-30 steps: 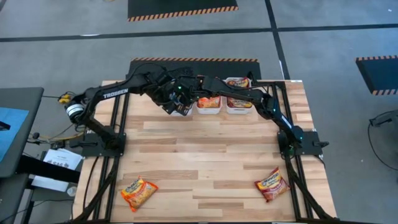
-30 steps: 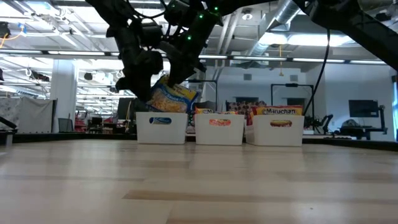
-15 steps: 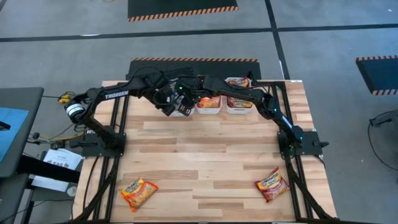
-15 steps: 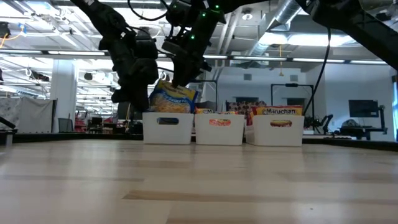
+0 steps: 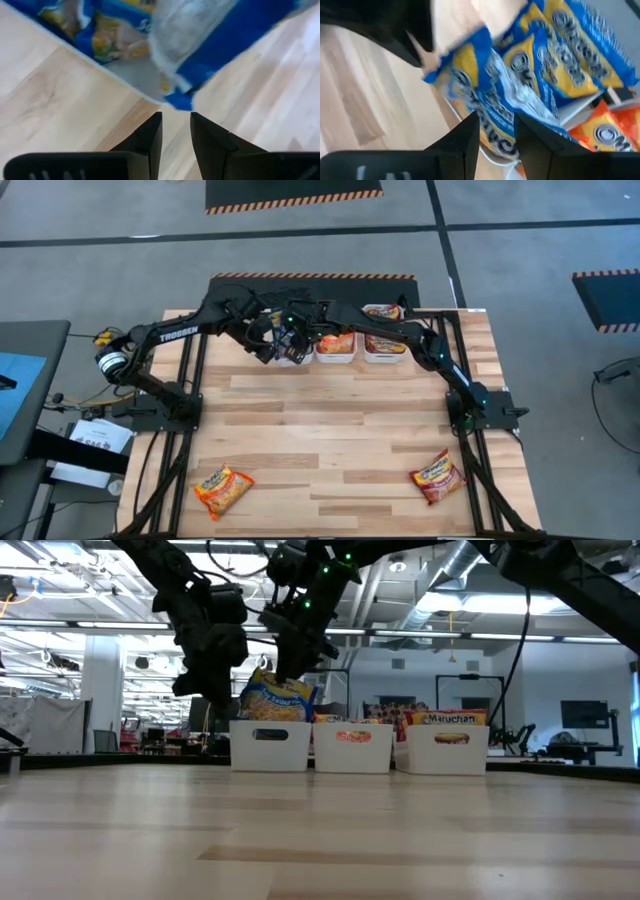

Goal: Sort Maruchan noodles
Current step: Put the blue noodle pack into the left white bin

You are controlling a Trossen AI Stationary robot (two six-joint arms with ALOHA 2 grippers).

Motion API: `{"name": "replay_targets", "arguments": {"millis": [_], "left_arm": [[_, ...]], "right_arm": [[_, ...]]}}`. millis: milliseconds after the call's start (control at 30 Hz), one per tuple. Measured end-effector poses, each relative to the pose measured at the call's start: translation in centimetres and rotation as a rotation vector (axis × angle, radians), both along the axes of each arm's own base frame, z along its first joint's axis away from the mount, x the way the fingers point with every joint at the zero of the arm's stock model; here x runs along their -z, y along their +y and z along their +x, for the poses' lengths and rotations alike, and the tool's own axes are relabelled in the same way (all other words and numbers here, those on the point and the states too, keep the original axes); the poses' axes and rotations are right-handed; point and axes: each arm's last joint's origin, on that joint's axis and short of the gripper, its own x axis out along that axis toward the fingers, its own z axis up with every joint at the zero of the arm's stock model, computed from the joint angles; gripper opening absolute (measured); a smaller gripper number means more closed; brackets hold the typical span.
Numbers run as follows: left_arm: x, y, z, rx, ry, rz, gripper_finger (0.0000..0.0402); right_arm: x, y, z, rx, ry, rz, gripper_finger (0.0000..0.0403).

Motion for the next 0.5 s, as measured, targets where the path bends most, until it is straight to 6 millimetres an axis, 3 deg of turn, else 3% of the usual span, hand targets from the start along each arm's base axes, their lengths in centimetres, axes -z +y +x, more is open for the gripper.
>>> {"name": "replay_targets", "arguments": {"millis": [300, 500], "left_arm": [[-0.1, -0.2, 0.9, 0.042, -0.094, 0.002, 0.0086], [0.9, -0.3, 0.7, 0.028, -0.093, 0.006, 0.0086]], "right_arm": [[-0.2, -0.6, 0.3, 0.028, -0.062, 0.004, 0.0141], [0.0, -0.3, 0.2, 0.032, -0.034, 0.004, 0.0141]]}}
